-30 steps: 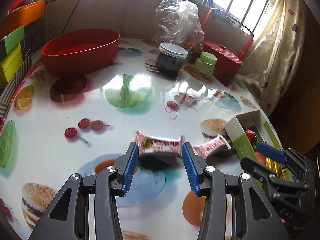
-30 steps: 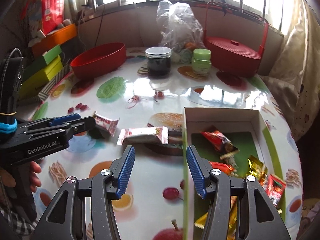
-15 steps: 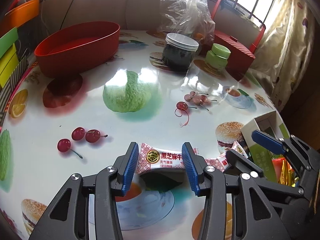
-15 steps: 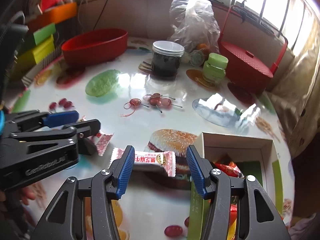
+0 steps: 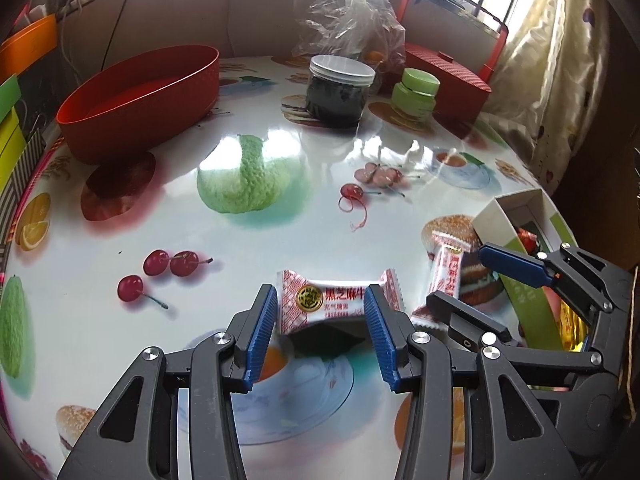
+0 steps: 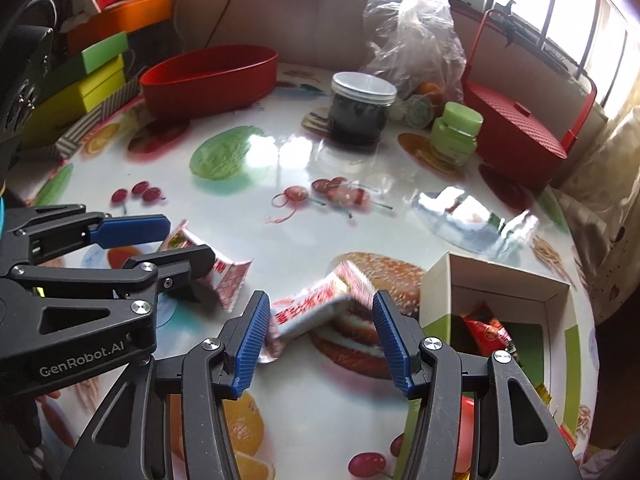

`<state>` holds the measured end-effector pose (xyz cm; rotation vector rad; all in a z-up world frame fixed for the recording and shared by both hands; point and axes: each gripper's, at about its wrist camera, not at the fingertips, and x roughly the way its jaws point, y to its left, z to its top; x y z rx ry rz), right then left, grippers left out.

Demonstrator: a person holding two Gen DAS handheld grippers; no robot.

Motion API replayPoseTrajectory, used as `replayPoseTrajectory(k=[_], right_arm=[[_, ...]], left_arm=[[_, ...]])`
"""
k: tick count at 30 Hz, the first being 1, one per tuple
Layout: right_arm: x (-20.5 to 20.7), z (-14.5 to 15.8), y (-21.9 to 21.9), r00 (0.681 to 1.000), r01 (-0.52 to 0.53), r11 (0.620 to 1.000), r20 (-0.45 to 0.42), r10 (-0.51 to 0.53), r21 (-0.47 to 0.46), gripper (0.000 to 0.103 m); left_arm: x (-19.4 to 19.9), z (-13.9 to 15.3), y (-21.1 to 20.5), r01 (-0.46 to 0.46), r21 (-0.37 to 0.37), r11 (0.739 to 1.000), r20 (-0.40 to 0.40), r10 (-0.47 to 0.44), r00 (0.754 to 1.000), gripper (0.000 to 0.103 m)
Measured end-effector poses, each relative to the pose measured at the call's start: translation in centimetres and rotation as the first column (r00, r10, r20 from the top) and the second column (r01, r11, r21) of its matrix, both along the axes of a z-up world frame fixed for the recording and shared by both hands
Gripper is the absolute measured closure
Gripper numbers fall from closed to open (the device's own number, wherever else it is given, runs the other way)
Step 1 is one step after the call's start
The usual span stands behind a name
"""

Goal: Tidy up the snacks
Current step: 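Grasp a white candy with the left tool while the right tool grasps another white candy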

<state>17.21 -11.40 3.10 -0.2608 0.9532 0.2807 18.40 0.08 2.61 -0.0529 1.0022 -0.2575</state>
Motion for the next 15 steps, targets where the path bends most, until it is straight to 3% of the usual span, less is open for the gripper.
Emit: replayPoseTrajectory(k=[5, 12, 15], right_arm=[[-0.2, -0.5, -0.5, 0.999, 0.017, 0.998, -0.051, -0.014, 0.054, 0.049], [-0.1, -0.5, -1.8, 0.990, 0.110, 0.979, -0.102, -0.094, 0.171, 0.050], [0.2, -0.6, -1.7, 0.987, 0.137, 0.975, -0.109, -0.119, 0.177, 0.050]], left_arm=[[-0.5, -0.2, 0.2, 0.016, 0.004, 1.000, -0.010, -0.016, 1.000, 0.056], [-0.4, 0.6, 0.8, 0.056, 0.039, 0.998, 0.043, -0.058, 0.997, 0.056], [-0.2, 0.8, 0.8, 0.094, 0.039, 0.995, 0.059, -0.096, 0.994, 0.056]])
